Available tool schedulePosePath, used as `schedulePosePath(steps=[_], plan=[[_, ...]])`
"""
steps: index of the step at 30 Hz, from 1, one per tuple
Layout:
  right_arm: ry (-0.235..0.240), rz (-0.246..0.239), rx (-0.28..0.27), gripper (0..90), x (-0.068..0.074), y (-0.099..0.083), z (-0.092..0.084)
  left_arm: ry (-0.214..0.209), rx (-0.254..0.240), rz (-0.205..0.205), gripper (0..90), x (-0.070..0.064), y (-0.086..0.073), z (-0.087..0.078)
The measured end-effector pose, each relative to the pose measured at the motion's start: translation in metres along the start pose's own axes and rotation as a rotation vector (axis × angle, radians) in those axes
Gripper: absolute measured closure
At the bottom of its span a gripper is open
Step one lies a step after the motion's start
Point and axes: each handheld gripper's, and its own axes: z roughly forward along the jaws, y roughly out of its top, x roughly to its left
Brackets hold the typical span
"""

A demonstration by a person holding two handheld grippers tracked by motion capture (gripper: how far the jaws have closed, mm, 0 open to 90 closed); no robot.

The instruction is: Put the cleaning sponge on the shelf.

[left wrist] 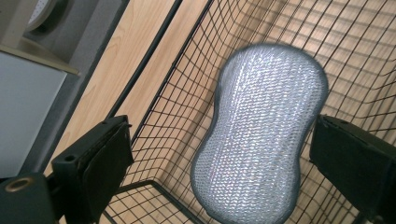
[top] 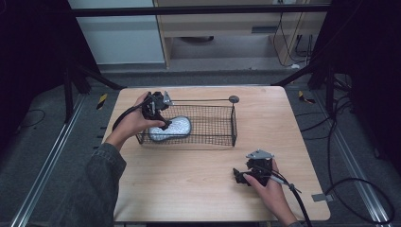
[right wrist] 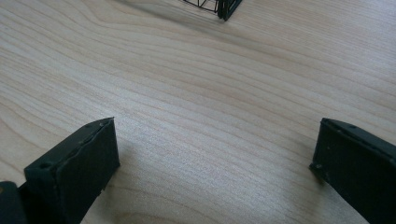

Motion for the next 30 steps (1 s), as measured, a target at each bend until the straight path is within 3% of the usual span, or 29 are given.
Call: schedulePosePath(steps=[4,12,19,25,30], plan=[[-0.002,-0.002,0.002,0.6,0.000,0.000,0.000,-0.002,-0.012,0.005,5.5,-0.003,0.002,-0.003],[0.000,-0.001,0.001,0.6,0.000,0.000,0.000,-0.027,-0.063,-0.027,5.5,-0.009,0.004,-0.009],[-0.001,-0.002,0.001,0.5,0.000,0.000,0.000,-0.041,-0.070,-0.046,4.6,-0.018,0.004,-0.012],[0.002,0.001,0.000,0.5,0.000,0.000,0.000,-0.045,-0.097,-0.102,4.2,-0.027,0.002,-0.019],[0.001,0.001,-0.002,0.5,0.000,0.000,0.000,-0.059,-0.129,-0.173,3.9,-0.035,0.000,-0.027]])
